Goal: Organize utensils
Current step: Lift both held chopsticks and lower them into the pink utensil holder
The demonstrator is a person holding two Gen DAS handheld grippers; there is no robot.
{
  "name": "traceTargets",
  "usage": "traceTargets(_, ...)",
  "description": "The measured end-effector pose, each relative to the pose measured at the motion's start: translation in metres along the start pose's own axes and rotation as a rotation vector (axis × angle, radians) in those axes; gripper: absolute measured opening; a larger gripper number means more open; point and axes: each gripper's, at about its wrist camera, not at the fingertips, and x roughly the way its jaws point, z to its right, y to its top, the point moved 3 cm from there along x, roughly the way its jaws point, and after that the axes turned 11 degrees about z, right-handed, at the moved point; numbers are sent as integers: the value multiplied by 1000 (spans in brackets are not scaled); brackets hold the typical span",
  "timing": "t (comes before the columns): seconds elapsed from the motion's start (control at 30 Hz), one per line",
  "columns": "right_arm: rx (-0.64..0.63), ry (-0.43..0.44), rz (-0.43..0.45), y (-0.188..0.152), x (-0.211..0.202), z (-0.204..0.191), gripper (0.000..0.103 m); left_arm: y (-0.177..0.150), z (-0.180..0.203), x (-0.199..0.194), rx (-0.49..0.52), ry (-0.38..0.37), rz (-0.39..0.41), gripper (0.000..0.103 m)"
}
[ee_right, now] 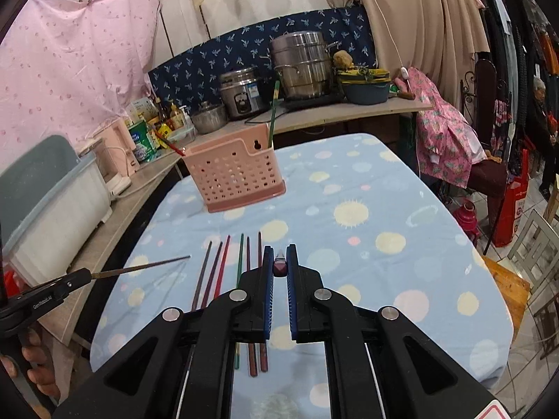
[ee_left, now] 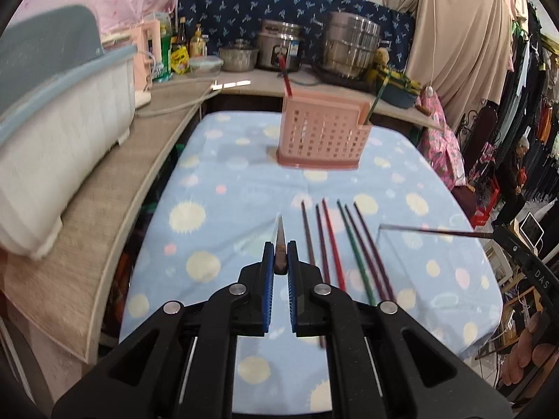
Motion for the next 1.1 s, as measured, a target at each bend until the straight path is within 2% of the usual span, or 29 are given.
traceTargets(0.43, 37, 56, 104, 88, 40, -8, 7, 111, 10, 23, -13, 7, 117, 7)
traceTargets(0.63, 66, 95, 157, 130, 60, -16, 7, 163, 17, 30, -33, -14, 182, 7)
traceTargets(0.87, 91, 131, 256, 198, 89, -37, 7, 231, 26, 37, -54, -31, 299, 7)
traceTargets(0.97, 99, 143, 288, 219, 101, -47, 7, 255, 26, 43, -61, -16, 360, 7)
traceTargets(1.1, 83, 148, 319, 239, 124, -62, 7, 273, 23, 62, -90, -19, 379, 7)
